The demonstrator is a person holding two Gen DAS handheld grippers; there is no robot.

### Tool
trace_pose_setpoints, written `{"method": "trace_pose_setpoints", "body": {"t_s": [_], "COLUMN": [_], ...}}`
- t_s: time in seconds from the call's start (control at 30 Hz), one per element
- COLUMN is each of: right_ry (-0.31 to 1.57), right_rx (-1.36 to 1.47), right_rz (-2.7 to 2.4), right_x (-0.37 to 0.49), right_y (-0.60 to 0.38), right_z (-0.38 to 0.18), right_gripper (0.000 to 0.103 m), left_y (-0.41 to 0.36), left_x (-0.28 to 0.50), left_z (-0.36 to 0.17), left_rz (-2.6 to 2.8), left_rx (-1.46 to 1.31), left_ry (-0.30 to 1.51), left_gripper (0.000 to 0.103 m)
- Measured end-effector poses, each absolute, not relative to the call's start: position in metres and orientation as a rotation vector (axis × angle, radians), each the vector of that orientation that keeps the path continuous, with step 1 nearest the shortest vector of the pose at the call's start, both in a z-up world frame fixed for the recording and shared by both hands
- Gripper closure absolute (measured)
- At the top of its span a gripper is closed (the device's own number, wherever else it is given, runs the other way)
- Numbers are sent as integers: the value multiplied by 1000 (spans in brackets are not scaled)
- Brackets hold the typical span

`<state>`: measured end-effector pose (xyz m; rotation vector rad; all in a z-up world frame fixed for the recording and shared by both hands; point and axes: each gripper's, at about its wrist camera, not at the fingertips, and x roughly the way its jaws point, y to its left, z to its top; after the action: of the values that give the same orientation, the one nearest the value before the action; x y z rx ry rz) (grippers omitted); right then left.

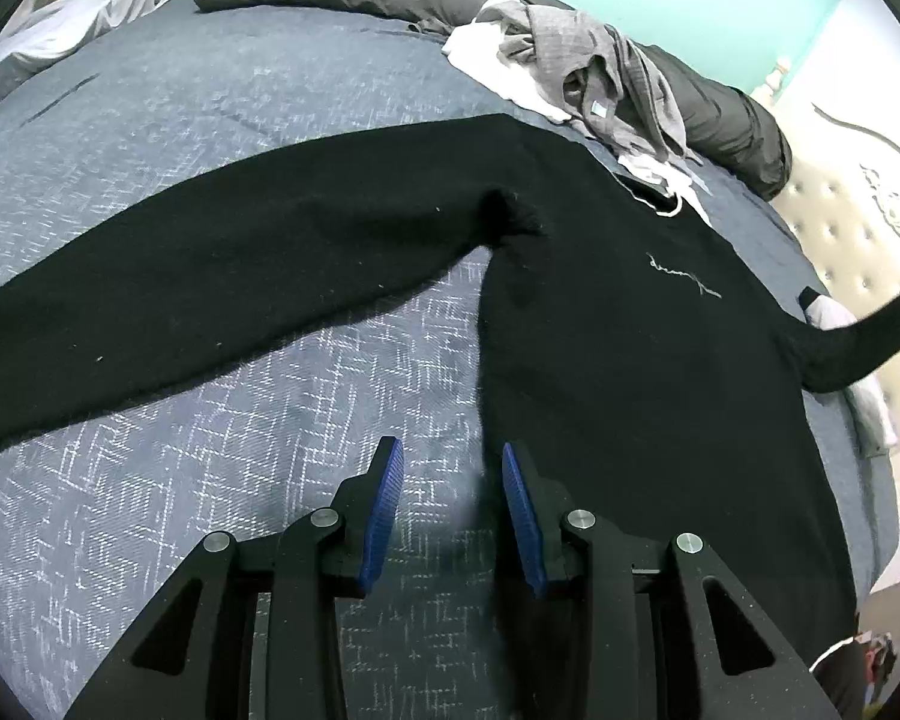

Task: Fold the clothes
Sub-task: 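Carry the held sleeve across the sweatshirt body with the right gripper, then open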

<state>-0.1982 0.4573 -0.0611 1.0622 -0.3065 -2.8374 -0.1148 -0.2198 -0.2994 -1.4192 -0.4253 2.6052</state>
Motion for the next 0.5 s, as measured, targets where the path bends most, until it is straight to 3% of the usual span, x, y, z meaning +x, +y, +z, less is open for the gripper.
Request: {"method": "trace_pose_setpoints", "body": {"t_s": [0.33, 0.5], "right_ry": [-152, -60], "right_rx": [959, 974], "right_rz": [-2549, -2339], "right_x": [-189, -162], "right_y": [282, 184], "right_z": [-18, -33], "right_gripper": [95, 95], "left_y": [-236, -250], "left_x": [-102, -96], "left_z": [-294, -292], "left_rz": [2632, 2642], "left_rx": [-1400, -1391], "left_ry": [-447, -486], "left_gripper": [65, 65]}}
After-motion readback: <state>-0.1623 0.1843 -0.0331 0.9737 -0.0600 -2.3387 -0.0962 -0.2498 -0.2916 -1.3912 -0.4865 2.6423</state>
